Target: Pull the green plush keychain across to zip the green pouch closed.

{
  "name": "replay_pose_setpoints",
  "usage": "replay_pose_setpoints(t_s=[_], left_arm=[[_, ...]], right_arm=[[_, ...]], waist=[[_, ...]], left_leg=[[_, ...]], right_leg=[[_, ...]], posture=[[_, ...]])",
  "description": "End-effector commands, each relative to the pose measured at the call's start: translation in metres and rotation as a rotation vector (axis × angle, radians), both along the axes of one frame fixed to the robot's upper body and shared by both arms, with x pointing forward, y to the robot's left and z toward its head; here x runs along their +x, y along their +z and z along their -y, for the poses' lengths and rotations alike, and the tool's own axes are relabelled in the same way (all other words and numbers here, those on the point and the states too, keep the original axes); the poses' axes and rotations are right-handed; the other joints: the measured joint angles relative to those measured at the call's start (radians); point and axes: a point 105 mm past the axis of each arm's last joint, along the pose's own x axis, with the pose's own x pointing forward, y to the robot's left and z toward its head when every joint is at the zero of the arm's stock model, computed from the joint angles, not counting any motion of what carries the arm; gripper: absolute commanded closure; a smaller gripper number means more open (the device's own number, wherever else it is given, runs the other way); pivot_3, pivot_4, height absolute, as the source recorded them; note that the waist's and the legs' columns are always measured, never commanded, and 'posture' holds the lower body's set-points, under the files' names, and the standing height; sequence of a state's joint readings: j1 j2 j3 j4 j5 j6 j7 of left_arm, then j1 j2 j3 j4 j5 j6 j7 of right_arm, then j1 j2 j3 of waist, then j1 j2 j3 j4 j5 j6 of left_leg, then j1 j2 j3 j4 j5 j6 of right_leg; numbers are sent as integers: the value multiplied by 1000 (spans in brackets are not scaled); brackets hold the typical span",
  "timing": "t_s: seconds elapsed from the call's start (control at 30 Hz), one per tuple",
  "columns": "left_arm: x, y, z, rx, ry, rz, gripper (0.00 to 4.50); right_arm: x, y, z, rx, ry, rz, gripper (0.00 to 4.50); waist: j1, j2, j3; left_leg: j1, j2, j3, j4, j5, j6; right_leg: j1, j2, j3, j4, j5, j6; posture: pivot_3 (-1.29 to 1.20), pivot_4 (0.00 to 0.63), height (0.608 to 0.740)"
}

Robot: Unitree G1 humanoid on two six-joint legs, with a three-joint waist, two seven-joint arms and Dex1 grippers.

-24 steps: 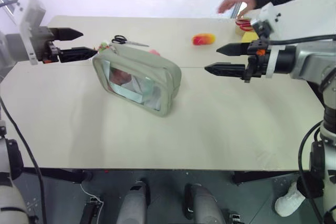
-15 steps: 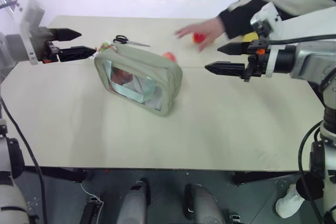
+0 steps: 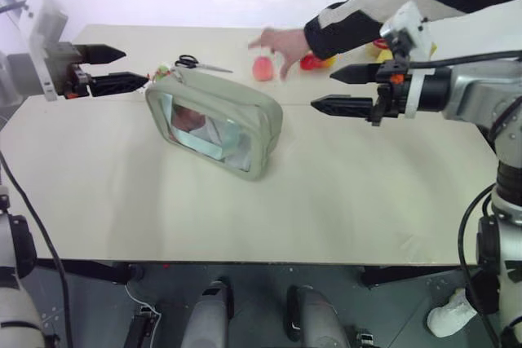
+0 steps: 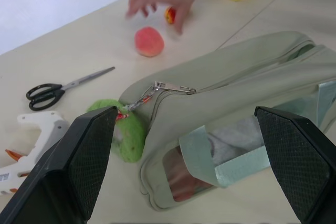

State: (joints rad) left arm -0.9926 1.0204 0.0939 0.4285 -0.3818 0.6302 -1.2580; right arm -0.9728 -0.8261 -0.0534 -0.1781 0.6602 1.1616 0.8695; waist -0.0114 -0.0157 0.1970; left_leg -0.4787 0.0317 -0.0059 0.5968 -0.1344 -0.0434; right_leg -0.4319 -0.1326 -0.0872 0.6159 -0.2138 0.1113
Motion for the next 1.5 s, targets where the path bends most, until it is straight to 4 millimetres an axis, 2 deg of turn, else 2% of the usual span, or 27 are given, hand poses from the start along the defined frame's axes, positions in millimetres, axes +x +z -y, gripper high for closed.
replay_pose_setpoints(t_s=[0.03, 0.33, 0.43, 0.57, 0.67, 0.83, 0.97, 1.07, 1.2, 1.3, 1.43, 1.5], left_arm=[[-8, 16, -3, 17, 6, 62, 28], [-15, 11, -6, 43, -10, 35, 28], [-21, 12, -7, 54, -21, 25, 28], [-32, 13, -4, 48, -30, 20, 28], [-39, 0, 0, 47, -32, 5, 28], [-41, -11, 10, 3, -27, -2, 28], [-44, -12, 16, -23, -27, 6, 28], [-47, -12, 13, -40, -5, 3, 0], [-46, -14, 12, -38, 7, 4, 0], [-44, -13, 15, -36, 1, 9, 0], [-40, -14, 19, -33, -17, 9, 0], [-39, -13, 20, -33, -25, 9, 0]], right_arm=[[-4, 16, -3, 7, 15, 73, 0], [-12, 18, -13, -2, 73, 67, 0], [-16, 20, -34, -9, 130, 79, 0], [-14, 6, -76, -33, 195, 113, 0], [-11, -12, -97, -113, 222, 157, 0], [1, -43, -111, -223, 249, 196, 0], [9, -51, -115, -280, 274, 250, 0], [6, -49, -117, -268, 308, 257, 831], [10, -46, -110, -330, 338, 338, 2930], [25, -36, -93, -434, 323, 454, 4469], [54, -30, -62, -683, 294, 652, 4469], [62, -24, -56, -706, 283, 683, 4469]], waist=[[0, 0, 0], [-3, 0, 0], [-7, 0, 0], [-10, 0, 0], [-6, 0, 0], [1, 0, 0], [-3, 0, 0], [-3, 0, 0], [0, 0, 0], [0, 0, 0], [0, 0, 0], [-2, 0, 0]], left_leg=[[0, 0, 0, 0, 0, 0], [0, 0, 0, 1, 0, 0], [1, 0, 0, 1, 0, 0], [2, 1, 0, 1, 0, 0], [1, 1, 0, 1, 0, 0], [0, 1, 1, 7, 0, 0], [0, 1, 1, 12, 0, -1], [0, 2, 1, 13, -1, -2], [1, 3, 0, 14, -1, -2], [1, 3, 1, 14, -1, -3], [1, 3, 1, 14, -1, -3], [1, 3, 2, 14, -1, -3]], right_leg=[[0, 0, 0, 0, 0, 0], [0, 0, 0, 2, 0, 0], [0, 0, 1, 2, 0, 0], [-1, 1, 1, 5, 0, 0], [-2, 1, 3, 8, 0, 0], [-2, 1, 3, 10, -2, -2], [0, 1, 3, 10, -1, -5], [0, 1, 3, 11, -1, -6], [-1, 3, 3, 12, -1, -6], [0, 3, 4, 12, -1, -6], [0, 3, 4, 10, -1, -6], [0, 3, 4, 9, -1, -6]], posture=[[0, 150, 740], [0, 150, 740], [0, 150, 740], [0, 150, 740], [0, 150, 740], [0, 150, 740], [0, 150, 740], [0, 150, 740], [0, 150, 740], [0, 150, 740], [0, 150, 740], [0, 150, 740]])
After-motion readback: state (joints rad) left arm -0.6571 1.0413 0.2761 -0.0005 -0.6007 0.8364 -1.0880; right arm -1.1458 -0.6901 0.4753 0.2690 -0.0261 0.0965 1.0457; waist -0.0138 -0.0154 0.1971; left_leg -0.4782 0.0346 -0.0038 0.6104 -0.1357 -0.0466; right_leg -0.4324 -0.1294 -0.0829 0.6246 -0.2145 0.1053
